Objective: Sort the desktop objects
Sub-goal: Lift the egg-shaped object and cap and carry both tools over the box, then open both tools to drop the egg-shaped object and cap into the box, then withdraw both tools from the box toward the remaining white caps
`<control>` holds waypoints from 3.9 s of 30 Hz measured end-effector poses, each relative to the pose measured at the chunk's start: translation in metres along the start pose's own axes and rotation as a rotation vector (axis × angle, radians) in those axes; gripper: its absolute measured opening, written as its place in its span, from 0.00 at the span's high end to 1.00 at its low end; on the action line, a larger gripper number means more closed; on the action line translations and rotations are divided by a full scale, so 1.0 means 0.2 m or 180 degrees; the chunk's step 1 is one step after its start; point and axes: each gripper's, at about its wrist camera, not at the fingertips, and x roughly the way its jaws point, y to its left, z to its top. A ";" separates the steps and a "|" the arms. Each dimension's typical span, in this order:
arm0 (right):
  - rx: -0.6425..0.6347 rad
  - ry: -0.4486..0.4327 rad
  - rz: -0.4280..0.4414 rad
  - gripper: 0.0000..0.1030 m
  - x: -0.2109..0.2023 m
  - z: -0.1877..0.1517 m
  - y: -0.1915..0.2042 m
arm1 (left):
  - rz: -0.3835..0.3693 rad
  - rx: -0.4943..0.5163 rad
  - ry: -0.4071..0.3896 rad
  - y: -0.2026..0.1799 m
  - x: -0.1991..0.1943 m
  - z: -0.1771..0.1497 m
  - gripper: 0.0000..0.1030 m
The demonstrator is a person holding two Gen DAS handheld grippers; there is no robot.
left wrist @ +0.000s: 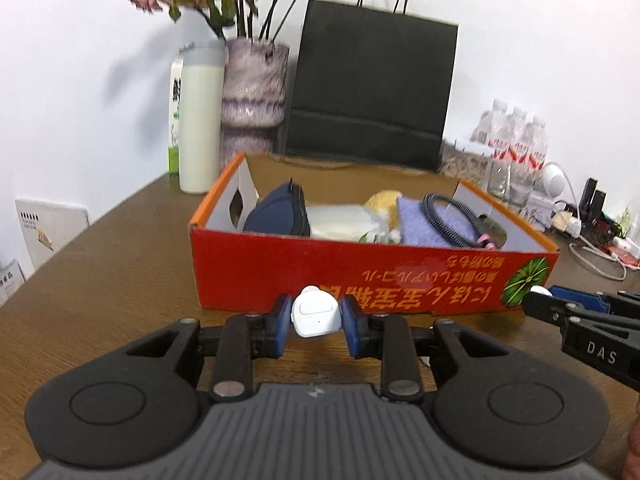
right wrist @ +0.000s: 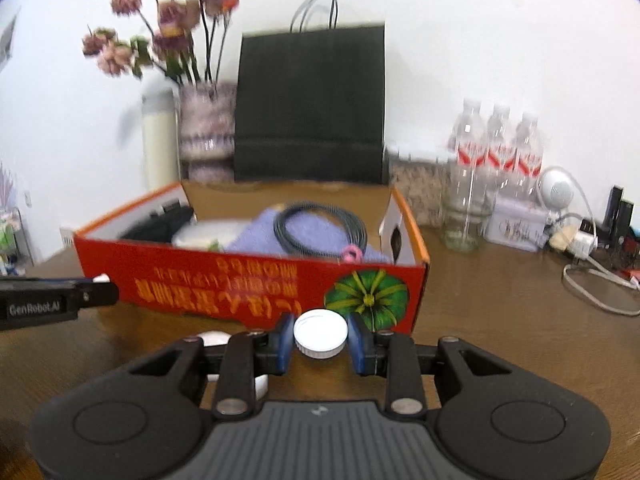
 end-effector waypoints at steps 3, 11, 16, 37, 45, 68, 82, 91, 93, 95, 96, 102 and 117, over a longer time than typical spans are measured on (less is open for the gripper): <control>0.0055 -0.0234 0.0019 0.74 -0.06 0.01 0.01 | -0.0011 -0.0012 -0.0126 -0.01 -0.06 0.01 0.73; 0.0230 -0.0615 -0.0058 0.73 -0.11 0.04 0.02 | 0.0093 0.0184 -0.0658 -0.07 -0.16 0.05 0.73; 0.0124 -0.0755 -0.0158 0.73 -0.07 0.06 0.06 | -0.0037 0.0204 -0.0867 -0.10 -0.15 0.09 0.73; -0.0180 -0.0771 -0.0080 0.73 0.28 0.18 0.10 | -0.0124 0.0274 -0.0803 -0.11 0.26 0.22 0.73; -0.0223 -0.0685 0.0029 0.73 0.42 0.21 0.04 | -0.0115 0.0343 -0.0755 -0.10 0.40 0.25 0.73; -0.0063 -0.0622 0.0113 0.15 0.46 0.22 -0.06 | -0.0057 0.0542 -0.0739 -0.11 0.45 0.23 0.20; -0.0048 -0.0638 0.0101 0.00 0.46 0.22 -0.06 | 0.0127 0.0475 -0.0804 -0.09 0.45 0.24 0.00; -0.0050 -0.0632 0.0099 0.00 0.46 0.22 -0.06 | 0.0172 0.0493 -0.0819 -0.10 0.44 0.24 0.00; -0.0054 -0.0638 0.0094 0.00 0.46 0.22 -0.06 | 0.0186 0.0496 -0.0839 -0.10 0.44 0.23 0.00; -0.0062 -0.0650 0.0086 0.00 0.45 0.21 -0.06 | 0.0204 0.0504 -0.0866 -0.11 0.43 0.23 0.00; -0.0065 -0.0655 0.0084 0.00 0.45 0.21 -0.06 | 0.0214 0.0509 -0.0878 -0.11 0.43 0.23 0.00; -0.0101 -0.0706 0.0075 0.00 0.41 0.20 -0.06 | 0.0239 0.0557 -0.0928 -0.11 0.38 0.21 0.00; -0.0115 -0.0676 0.0043 0.00 0.22 0.12 -0.05 | 0.0232 0.0597 -0.0892 -0.13 0.19 0.11 0.00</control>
